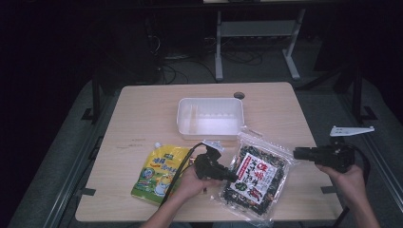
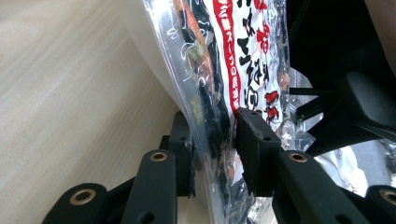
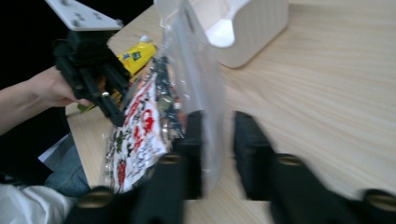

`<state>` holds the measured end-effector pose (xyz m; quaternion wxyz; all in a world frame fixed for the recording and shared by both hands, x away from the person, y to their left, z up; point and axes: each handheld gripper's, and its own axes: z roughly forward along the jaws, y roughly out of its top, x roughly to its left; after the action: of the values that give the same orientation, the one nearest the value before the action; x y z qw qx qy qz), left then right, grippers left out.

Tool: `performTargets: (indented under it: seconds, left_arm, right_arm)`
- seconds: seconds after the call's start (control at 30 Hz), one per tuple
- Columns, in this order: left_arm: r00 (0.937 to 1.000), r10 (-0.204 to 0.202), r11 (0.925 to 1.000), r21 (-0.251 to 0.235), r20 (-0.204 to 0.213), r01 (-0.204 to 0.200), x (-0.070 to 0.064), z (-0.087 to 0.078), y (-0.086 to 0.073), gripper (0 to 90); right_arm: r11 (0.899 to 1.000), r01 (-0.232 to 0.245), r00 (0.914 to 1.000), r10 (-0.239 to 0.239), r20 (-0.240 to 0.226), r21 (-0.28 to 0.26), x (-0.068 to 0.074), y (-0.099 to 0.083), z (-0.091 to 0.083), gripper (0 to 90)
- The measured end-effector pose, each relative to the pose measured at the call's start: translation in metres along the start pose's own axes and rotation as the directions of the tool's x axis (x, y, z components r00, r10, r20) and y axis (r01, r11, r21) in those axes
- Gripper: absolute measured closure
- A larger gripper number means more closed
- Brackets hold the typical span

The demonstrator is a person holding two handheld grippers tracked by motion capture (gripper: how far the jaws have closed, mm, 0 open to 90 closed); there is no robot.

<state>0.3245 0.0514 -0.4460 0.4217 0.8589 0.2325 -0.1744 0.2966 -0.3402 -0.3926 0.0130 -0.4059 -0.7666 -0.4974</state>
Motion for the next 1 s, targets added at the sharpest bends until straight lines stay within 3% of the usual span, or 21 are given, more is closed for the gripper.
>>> performTargets:
  seconds: [0.07, 0.1, 0.3, 0.33, 0.43, 0.5, 0.53, 0.6, 0.7, 0.73, 0.77, 0.87, 1.0]
  left_arm:
    - [1.0, 0.003, 1.0, -0.003, -0.004, -0.003, -0.001, 0.0, 0.0, 68.5]
    - [1.0, 0.006, 1.0, -0.002, -0.006, -0.006, -0.001, 0.0, 0.0, 68.5]
    - [0.9999, 0.011, 0.9999, -0.005, -0.011, -0.011, -0.002, 0.0, 0.0, 68.5]
    - [0.9999, 0.011, 0.9999, -0.006, -0.011, -0.011, -0.002, 0.0, 0.0, 68.5]
    - [0.9999, 0.011, 0.9999, -0.007, -0.011, -0.011, -0.001, 0.0, 0.0, 68.4]
    - [0.9999, 0.01, 0.9999, -0.009, -0.012, -0.01, -0.001, 0.0, 0.0, 68.3]
    - [0.9999, 0.01, 0.9999, -0.009, -0.012, -0.01, -0.001, 0.0, 0.0, 68.2]
    - [0.9998, 0.012, 0.9999, -0.009, -0.017, -0.012, -0.001, 0.0, 0.0, 68.0]
    - [0.9997, 0.017, 0.9997, -0.015, -0.019, -0.017, -0.001, -0.001, 0.0, 67.9]
    - [0.9995, 0.022, 0.9996, -0.02, -0.022, -0.022, -0.002, -0.003, -0.001, 67.8]
    - [0.9995, 0.022, 0.9996, -0.02, -0.022, -0.022, -0.002, -0.003, -0.001, 67.5]
    - [0.9984, 0.036, 0.999, -0.024, -0.045, -0.037, -0.003, -0.008, -0.001, 64.1]
    - [0.9981, 0.037, 0.9984, -0.04, -0.048, -0.039, -0.004, -0.014, -0.001, 58.4]
  right_arm:
    - [1.0, -0.028, 0.9996, 0.028, 0.004, -0.005, -0.002, -0.005, 0.007, 46.5]
    - [0.999, -0.048, 0.9985, 0.047, -0.026, -0.022, -0.002, -0.012, 0.014, 39.3]
    - [0.997, -0.079, 0.9928, 0.079, -0.09, 0.001, 0.002, -0.028, 0.032, 29.7]
    - [0.997, -0.078, 0.9901, 0.079, -0.116, 0.013, 0.005, -0.034, 0.039, 32.5]
    - [0.996, -0.082, 0.9875, 0.086, -0.132, 0.035, 0.008, -0.038, 0.046, 34.7]
    - [0.995, -0.074, 0.9834, 0.083, -0.161, 0.06, 0.012, -0.042, 0.057, 41.1]
    - [0.995, -0.074, 0.9834, 0.083, -0.161, 0.06, 0.012, -0.042, 0.057, 41.1]
    - [0.997, -0.06, 0.9768, 0.07, -0.202, 0.057, 0.015, -0.044, 0.064, 54.9]
    - [0.997, -0.055, 0.9756, 0.065, -0.21, 0.052, 0.015, -0.043, 0.065, 58.9]
    - [0.996, -0.075, 0.9673, 0.084, -0.239, 0.045, 0.014, -0.043, 0.063, 62.6]
    - [0.996, -0.075, 0.9673, 0.084, -0.239, 0.045, 0.014, -0.043, 0.063, 62.6]
    - [0.995, -0.095, 0.9507, 0.102, -0.293, 0.04, 0.015, -0.04, 0.062, 68.3]
    - [0.994, -0.104, 0.9419, 0.106, -0.319, 0.025, 0.022, -0.032, 0.059, 72.1]
